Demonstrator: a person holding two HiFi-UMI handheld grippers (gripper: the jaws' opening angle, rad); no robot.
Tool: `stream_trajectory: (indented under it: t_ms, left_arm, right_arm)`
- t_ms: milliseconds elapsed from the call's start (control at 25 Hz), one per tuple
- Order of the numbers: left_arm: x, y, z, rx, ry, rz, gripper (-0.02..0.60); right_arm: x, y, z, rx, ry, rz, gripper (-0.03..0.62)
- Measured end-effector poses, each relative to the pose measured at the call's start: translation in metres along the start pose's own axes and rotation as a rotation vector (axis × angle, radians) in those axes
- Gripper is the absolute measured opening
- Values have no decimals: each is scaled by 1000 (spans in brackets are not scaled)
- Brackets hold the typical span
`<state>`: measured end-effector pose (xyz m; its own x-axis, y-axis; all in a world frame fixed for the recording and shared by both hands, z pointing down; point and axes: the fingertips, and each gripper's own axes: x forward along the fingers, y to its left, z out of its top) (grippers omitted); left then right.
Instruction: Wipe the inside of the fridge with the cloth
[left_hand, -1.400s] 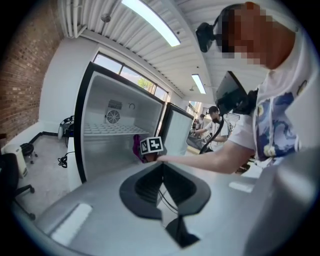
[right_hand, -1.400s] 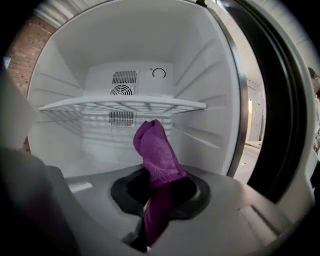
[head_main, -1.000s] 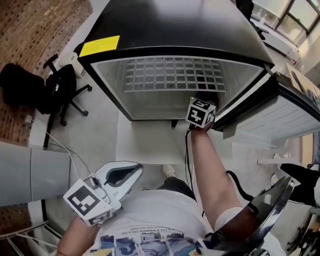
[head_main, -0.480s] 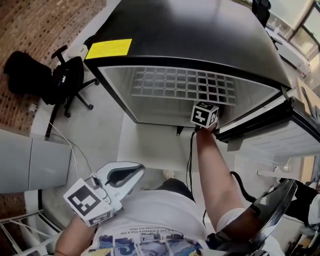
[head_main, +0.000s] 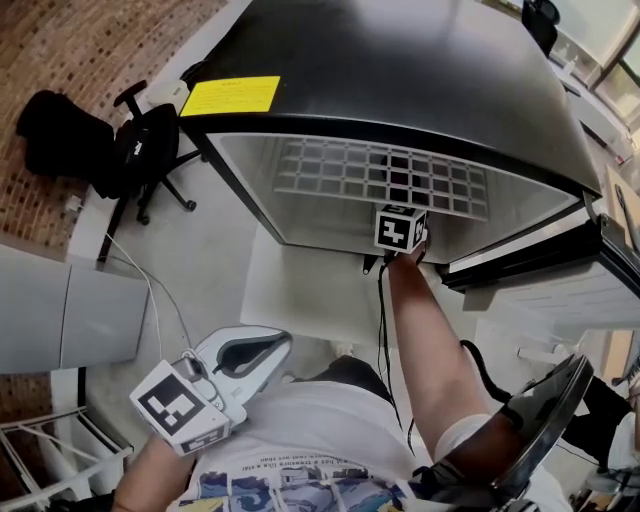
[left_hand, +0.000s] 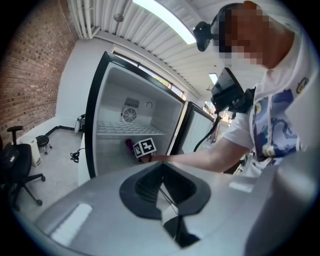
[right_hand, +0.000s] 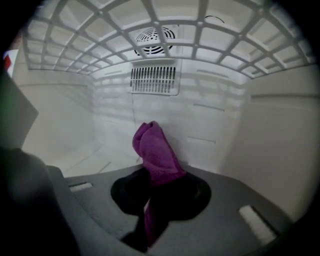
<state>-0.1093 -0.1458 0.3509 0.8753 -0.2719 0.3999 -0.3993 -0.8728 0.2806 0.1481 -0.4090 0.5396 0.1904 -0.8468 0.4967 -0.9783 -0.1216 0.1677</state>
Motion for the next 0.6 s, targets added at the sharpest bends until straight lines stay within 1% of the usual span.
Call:
stream_trajectory:
  t_ms: [80,440,600]
  left_arm:
    - [-1,0,0,-19,-3,9,6]
    - [-13,7,-10,-40,-12,84,6]
    - [-17,5,-11,-59,-20,101,6]
  right_arm:
    - [3,12,2,-8,-1,28,55]
    - [14,67,8,-24,5,161,55]
    - [18,90,6,2,24,215,55]
